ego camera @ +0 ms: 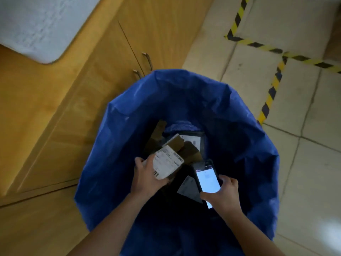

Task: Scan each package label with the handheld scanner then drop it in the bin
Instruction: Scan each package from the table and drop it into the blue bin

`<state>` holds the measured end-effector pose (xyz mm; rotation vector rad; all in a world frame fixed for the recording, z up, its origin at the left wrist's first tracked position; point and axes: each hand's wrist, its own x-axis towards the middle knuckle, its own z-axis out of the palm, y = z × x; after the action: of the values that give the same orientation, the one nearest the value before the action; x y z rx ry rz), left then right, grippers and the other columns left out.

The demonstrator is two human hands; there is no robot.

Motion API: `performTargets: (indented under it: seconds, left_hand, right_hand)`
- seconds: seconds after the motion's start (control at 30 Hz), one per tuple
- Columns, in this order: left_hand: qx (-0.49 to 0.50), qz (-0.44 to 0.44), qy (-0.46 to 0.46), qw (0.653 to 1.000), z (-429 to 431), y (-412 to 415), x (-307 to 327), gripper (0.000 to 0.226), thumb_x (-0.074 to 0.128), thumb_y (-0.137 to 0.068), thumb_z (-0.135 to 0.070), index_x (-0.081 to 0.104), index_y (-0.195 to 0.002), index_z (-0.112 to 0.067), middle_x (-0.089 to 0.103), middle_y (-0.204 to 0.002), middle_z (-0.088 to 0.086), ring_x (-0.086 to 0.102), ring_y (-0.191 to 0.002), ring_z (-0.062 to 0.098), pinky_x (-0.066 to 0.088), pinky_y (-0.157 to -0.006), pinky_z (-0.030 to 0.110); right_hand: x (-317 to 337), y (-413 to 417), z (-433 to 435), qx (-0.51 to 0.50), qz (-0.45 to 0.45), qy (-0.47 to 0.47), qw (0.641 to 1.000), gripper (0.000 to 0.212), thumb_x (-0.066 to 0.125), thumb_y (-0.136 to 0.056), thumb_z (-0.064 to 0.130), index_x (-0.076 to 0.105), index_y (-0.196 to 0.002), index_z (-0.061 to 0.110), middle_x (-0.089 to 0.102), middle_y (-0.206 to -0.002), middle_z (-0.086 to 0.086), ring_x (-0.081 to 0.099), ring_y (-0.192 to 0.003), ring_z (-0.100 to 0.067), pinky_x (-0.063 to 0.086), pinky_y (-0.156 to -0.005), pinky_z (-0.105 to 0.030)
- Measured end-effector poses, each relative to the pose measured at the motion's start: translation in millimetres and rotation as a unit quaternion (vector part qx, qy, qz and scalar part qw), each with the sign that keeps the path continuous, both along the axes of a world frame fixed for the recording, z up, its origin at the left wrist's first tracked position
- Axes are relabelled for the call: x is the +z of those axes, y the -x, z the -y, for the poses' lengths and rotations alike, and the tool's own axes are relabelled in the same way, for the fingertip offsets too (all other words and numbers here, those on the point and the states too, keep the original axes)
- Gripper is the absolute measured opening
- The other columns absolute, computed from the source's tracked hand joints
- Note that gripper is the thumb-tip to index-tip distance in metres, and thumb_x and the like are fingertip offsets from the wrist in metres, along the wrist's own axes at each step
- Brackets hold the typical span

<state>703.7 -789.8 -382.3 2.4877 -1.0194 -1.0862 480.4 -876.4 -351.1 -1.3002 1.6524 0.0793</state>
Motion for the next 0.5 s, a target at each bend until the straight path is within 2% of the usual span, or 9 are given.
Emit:
performTargets:
  seconds: [0.2,0.33,0.5]
  left_hand:
    - [-0.008,0.026,0.006,1.000,47,-2,-85,0.096,0.081,-0.068,-0.042,0.026,-0.145,-0.026,0.022,-0.127,0.006,0.036,-0.118,0.026,0.046,-0.098,0.039]
    - [-0.015,0.025,-0.007,1.000,65,0,-124,0.094,0.081,-0.070,-0.036,0.025,-0.145,-0.027,0.019,-0.133,0.007,0.032,-0.123,0.026,0.043,-0.101,0.038]
    - [-0.130,0.046,-0.096,0.986,60,4,-139,0.075,0.075,-0.078,-0.035,0.033,-0.140,-0.024,0.013,-0.143,0.008,0.024,-0.131,0.030,0.042,-0.103,0.044]
  right_hand:
    - [-80,-5,8,-0.014,-0.007,0.002,1.000,0.083,0.085,-0.055,0.019,0.046,-0.128,0.010,0.034,-0.125,-0.002,0.039,-0.091,-0.009,0.030,-0.056,-0.009]
    - [-108,-7,6,-0.024,-0.003,-0.013,1.000,0.085,0.086,-0.055,0.019,0.044,-0.129,0.013,0.028,-0.115,0.006,0.040,-0.095,-0.010,0.032,-0.054,-0.009]
    - [-114,-6,5,-0.017,0.002,-0.014,1.000,0.084,0.086,-0.056,0.018,0.044,-0.128,0.011,0.027,-0.113,0.006,0.041,-0.094,-0.009,0.033,-0.057,-0.009]
